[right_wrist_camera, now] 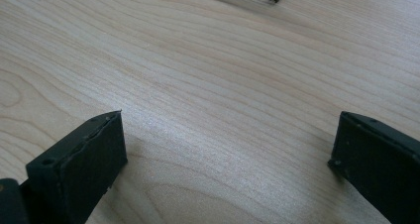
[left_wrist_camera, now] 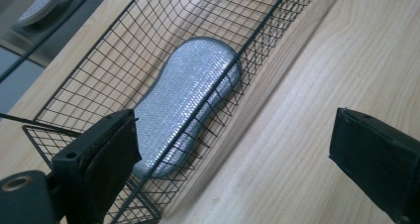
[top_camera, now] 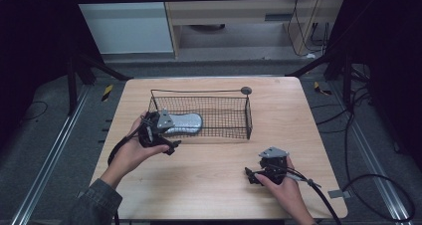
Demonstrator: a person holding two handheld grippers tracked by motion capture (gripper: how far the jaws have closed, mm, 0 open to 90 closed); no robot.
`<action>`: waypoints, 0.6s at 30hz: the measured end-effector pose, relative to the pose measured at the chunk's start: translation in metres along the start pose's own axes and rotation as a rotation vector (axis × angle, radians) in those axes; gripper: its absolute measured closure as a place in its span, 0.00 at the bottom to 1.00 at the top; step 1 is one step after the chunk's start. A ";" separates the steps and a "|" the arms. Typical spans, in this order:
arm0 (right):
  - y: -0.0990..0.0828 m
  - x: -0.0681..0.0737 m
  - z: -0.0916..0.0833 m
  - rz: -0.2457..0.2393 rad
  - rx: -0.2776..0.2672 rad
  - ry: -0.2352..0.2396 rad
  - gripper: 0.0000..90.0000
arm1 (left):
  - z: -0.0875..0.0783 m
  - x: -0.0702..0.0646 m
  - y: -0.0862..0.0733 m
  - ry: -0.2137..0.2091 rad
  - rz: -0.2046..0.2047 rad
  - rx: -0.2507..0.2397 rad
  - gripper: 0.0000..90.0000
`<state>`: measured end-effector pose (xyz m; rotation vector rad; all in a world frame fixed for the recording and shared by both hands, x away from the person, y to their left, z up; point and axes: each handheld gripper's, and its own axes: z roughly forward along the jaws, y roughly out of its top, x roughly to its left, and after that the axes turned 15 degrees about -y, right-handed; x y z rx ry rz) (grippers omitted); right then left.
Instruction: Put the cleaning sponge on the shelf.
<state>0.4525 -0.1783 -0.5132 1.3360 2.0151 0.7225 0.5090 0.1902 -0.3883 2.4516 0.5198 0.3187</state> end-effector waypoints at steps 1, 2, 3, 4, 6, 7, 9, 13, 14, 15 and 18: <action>0.000 0.000 0.000 0.001 0.000 0.001 0.01 | 0.001 -0.002 -0.002 -0.001 0.000 -0.001 0.05; 0.000 0.000 0.000 0.002 0.001 0.000 0.01 | 0.001 -0.004 -0.004 -0.003 0.001 0.004 0.05; 0.000 0.000 0.000 0.001 0.000 0.000 0.01 | 0.002 -0.006 -0.006 -0.005 -0.005 -0.001 0.05; 0.000 0.000 0.000 0.003 0.001 0.001 0.01 | 0.003 -0.008 -0.007 -0.006 -0.008 0.000 0.05; 0.000 0.000 0.000 0.002 0.001 0.000 0.01 | 0.004 -0.011 -0.011 0.005 -0.003 0.014 0.05; 0.000 0.000 0.000 0.002 0.001 0.000 0.01 | 0.005 -0.012 -0.013 0.004 -0.011 0.010 0.05; 0.000 0.000 0.000 0.003 0.001 0.001 0.01 | 0.007 -0.015 -0.018 -0.007 -0.024 0.001 0.05; 0.000 0.000 0.000 0.002 0.001 0.000 0.01 | 0.013 -0.020 -0.030 -0.012 -0.046 -0.003 0.05; 0.000 0.000 0.000 0.003 0.001 0.002 0.01 | 0.015 -0.020 -0.033 -0.012 -0.048 -0.002 0.05; 0.000 0.000 0.000 0.002 0.001 0.000 0.01 | 0.016 -0.021 -0.036 -0.009 -0.050 0.001 0.05; 0.000 0.000 0.000 0.002 0.000 0.001 0.01 | 0.018 -0.023 -0.047 -0.016 -0.080 -0.017 0.05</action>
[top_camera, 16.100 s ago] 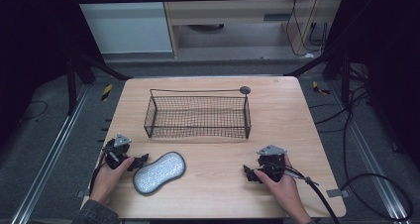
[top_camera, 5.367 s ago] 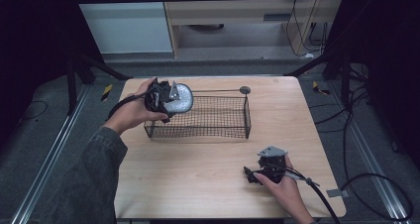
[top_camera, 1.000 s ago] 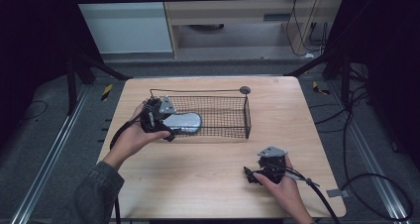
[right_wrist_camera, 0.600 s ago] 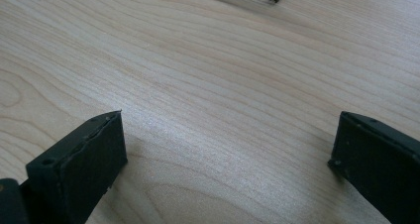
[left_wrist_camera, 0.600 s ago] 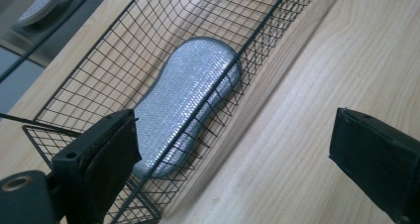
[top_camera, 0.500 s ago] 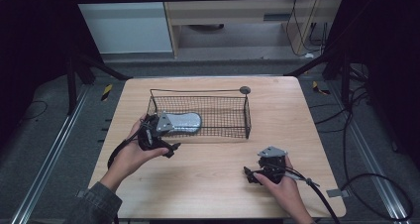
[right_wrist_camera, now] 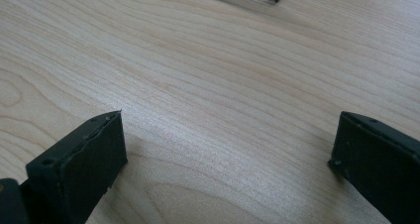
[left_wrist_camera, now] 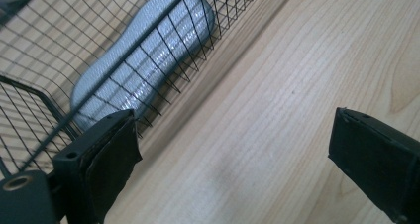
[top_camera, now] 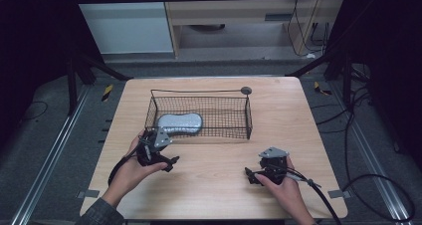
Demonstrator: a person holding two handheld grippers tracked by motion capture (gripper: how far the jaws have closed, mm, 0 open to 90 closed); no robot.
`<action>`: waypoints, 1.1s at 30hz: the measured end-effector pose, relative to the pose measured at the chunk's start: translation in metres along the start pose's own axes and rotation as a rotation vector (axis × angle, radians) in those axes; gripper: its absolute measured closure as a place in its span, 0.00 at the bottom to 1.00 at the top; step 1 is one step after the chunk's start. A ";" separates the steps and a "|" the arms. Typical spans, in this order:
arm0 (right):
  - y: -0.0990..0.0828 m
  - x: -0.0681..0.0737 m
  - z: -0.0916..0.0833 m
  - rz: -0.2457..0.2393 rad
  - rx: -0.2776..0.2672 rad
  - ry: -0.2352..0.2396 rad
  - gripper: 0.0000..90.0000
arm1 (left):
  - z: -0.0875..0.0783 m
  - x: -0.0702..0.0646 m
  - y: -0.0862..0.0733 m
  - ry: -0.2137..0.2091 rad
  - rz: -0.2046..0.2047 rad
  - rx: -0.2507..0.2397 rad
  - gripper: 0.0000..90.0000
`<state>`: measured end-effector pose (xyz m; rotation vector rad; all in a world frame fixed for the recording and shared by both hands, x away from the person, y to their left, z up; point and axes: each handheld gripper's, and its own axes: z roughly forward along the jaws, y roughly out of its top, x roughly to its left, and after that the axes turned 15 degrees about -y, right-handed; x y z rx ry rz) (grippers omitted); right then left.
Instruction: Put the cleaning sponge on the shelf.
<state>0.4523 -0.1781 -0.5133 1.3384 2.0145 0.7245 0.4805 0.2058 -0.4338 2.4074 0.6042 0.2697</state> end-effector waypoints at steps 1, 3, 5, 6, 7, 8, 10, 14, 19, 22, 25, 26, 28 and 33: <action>0.000 0.000 0.000 0.002 0.000 0.001 0.01 | 0.000 0.000 -0.004 0.000 -0.008 0.002 0.05; 0.000 0.000 0.000 0.000 0.001 -0.001 0.01 | 0.002 -0.001 -0.012 -0.002 -0.024 0.003 0.06; 0.000 0.000 0.000 0.000 0.001 -0.001 0.01 | 0.004 -0.001 -0.020 -0.004 -0.042 0.004 0.06; 0.000 0.000 0.000 0.000 0.000 0.000 0.01 | 0.005 0.000 -0.023 -0.004 -0.050 0.006 0.06; 0.000 0.000 0.000 0.000 0.001 -0.001 0.01 | 0.005 0.000 -0.027 -0.003 -0.059 0.007 0.06; 0.000 0.000 0.000 0.000 0.001 -0.001 0.01 | 0.005 0.001 -0.030 0.002 -0.069 0.006 0.06; 0.000 0.000 0.000 0.000 0.001 -0.001 0.01 | 0.005 0.004 -0.037 0.008 -0.085 0.016 0.06; 0.000 0.000 0.000 0.001 0.001 0.002 0.01 | 0.005 0.008 -0.045 0.012 -0.114 0.012 0.06; 0.000 0.000 0.000 -0.002 0.000 0.002 0.01 | 0.005 0.017 -0.062 0.038 -0.163 0.030 0.06; 0.000 0.000 0.000 -0.003 0.000 0.003 0.01 | 0.004 0.024 -0.072 0.059 -0.197 0.033 0.05; 0.000 0.000 0.000 -0.003 0.000 0.003 0.01 | 0.004 0.031 -0.080 0.082 -0.233 0.028 0.05; 0.000 0.000 0.000 -0.002 0.000 0.003 0.01 | 0.004 0.031 -0.080 0.082 -0.233 0.028 0.05; 0.000 0.000 0.000 -0.002 0.000 0.003 0.01 | 0.004 0.035 -0.085 0.094 -0.254 0.023 0.05; 0.000 0.000 0.000 -0.003 0.000 0.003 0.01 | 0.006 0.047 -0.095 0.091 -0.314 -0.022 0.04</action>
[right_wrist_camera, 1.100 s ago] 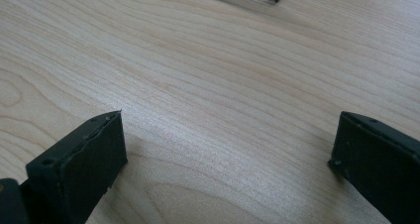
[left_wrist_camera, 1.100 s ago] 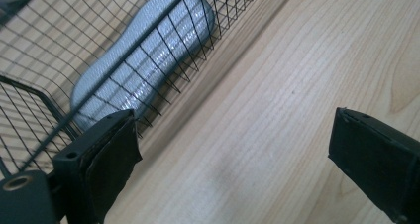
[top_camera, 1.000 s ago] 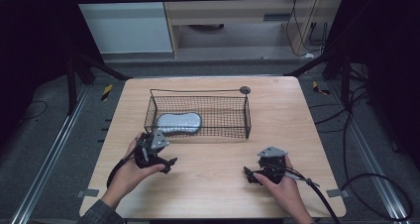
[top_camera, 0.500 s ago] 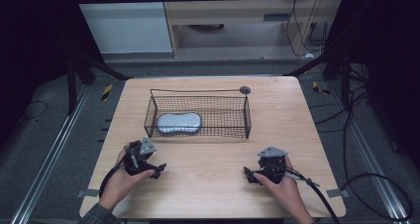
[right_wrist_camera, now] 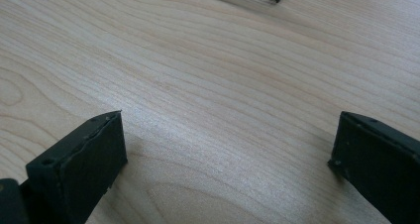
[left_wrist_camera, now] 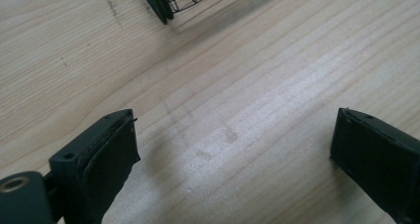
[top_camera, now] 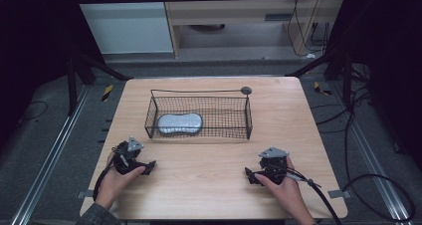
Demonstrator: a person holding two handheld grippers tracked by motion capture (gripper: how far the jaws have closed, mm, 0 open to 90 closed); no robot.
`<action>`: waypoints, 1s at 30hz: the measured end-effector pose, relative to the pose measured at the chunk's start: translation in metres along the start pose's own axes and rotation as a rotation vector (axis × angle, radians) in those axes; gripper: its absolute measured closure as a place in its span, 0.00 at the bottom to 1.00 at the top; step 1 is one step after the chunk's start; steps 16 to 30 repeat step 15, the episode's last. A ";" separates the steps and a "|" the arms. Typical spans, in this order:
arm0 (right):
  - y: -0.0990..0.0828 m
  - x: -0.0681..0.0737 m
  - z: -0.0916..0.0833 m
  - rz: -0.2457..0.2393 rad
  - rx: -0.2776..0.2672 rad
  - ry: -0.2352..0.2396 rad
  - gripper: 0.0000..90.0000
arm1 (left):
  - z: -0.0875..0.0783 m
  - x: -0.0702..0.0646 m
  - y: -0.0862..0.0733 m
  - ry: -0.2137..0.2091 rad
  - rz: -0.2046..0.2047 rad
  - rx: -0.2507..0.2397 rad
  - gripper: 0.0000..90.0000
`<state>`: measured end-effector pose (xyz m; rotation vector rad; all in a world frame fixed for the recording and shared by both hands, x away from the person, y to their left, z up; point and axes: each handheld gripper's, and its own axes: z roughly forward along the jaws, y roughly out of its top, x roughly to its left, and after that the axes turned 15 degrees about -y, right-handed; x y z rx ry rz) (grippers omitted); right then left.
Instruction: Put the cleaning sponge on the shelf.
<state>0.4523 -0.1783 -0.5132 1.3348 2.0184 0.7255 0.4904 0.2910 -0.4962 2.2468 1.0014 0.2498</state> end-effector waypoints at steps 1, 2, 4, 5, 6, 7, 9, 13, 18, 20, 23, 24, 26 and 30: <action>0.000 0.000 0.000 0.001 0.000 0.001 0.01 | 0.000 0.000 0.000 0.000 0.000 0.000 0.03; 0.000 0.000 0.000 0.000 0.000 0.000 0.01 | 0.001 0.003 -0.002 -0.014 -0.017 -0.016 0.02; 0.000 0.000 0.000 0.000 0.000 0.000 0.01 | 0.002 0.006 -0.005 -0.033 -0.046 -0.041 0.01; 0.000 0.000 0.000 0.000 0.000 0.000 0.01 | 0.003 0.008 -0.007 -0.046 -0.064 -0.054 0.00; 0.000 0.000 0.000 0.000 0.000 0.000 0.01 | 0.003 0.010 -0.009 -0.050 -0.065 -0.074 0.00; 0.000 0.000 0.000 0.000 0.000 0.000 0.01 | 0.004 0.010 -0.010 -0.051 -0.060 -0.089 0.00; 0.000 0.000 0.000 0.000 0.000 0.000 0.01 | 0.005 0.011 -0.012 -0.055 -0.054 -0.111 0.00; 0.000 0.000 0.000 0.000 0.000 0.000 0.01 | 0.005 0.011 -0.012 -0.053 -0.054 -0.111 0.00; 0.000 0.000 0.000 -0.002 0.000 0.003 0.00 | 0.005 0.011 -0.012 -0.054 -0.054 -0.111 0.00; 0.000 0.000 0.000 -0.002 0.000 0.003 0.00 | 0.005 0.011 -0.012 -0.054 -0.054 -0.111 0.00; 0.000 0.000 0.000 -0.002 0.000 0.003 0.00 | 0.005 0.011 -0.012 -0.054 -0.054 -0.111 0.00; 0.000 0.000 0.000 -0.002 0.000 0.003 0.00 | 0.005 0.011 -0.012 -0.054 -0.054 -0.111 0.00; 0.000 0.000 0.000 -0.002 0.000 0.003 0.00 | 0.005 0.011 -0.012 -0.054 -0.054 -0.111 0.00; 0.000 0.000 0.000 -0.002 0.000 0.003 0.00 | 0.005 0.011 -0.012 -0.054 -0.054 -0.111 0.00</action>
